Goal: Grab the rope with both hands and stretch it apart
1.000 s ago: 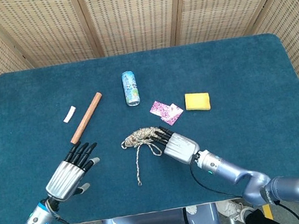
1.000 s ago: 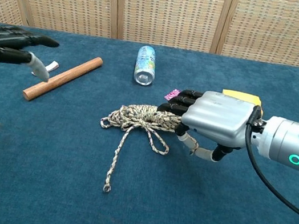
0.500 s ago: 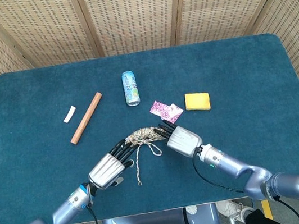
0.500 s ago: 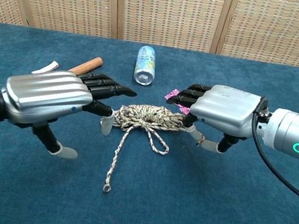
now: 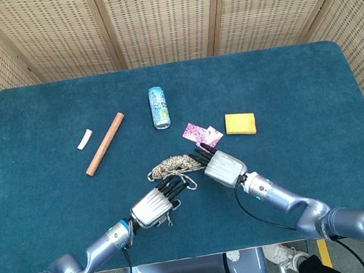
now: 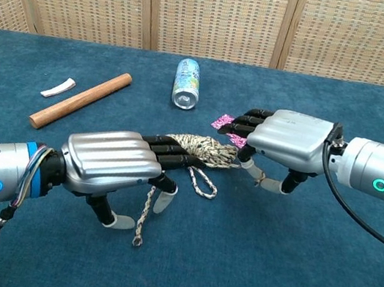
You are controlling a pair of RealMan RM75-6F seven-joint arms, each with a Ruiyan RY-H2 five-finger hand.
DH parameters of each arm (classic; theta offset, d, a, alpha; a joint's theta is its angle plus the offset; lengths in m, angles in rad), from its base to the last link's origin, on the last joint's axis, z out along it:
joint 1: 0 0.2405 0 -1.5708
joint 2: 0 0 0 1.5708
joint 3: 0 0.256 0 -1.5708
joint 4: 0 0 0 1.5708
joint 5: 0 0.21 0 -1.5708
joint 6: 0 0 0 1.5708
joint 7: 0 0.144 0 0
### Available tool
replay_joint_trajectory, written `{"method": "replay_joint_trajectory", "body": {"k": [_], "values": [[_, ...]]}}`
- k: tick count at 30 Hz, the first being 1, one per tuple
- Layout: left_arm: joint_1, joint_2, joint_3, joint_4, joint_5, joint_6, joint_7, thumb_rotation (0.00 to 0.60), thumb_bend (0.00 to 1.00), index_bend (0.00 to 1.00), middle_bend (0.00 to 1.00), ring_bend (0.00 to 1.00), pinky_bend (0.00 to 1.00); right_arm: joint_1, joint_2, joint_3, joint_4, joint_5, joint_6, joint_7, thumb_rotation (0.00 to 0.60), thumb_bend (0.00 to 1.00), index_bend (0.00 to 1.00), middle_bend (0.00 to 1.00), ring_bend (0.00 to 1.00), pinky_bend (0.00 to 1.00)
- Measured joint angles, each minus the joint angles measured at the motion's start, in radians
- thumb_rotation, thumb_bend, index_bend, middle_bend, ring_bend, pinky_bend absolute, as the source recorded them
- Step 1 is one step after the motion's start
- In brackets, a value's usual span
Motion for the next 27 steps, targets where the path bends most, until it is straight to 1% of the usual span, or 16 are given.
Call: {"method": "replay_joint_trajectory", "body": {"k": [15, 27], "values": [[-0.027, -0.018, 0.031, 0.014, -0.042, -0.005, 0.016, 0.6, 0.31, 0.49, 0.0, 0.0, 0.0, -0.007, -0.004, -0.01, 0.021, 0.001, 0.004, 0.02, 0.6, 0.53, 0.66, 0.04, 0.0, 0.0], [-0.032, -0.023, 0.048, 0.015, -0.07, 0.004, 0.024, 0.6, 0.37, 0.53, 0.0, 0.0, 0.0, -0.008, -0.001, -0.011, 0.015, 0.001, 0.006, 0.016, 0.6, 0.53, 0.66, 0.04, 0.0, 0.0]]}}
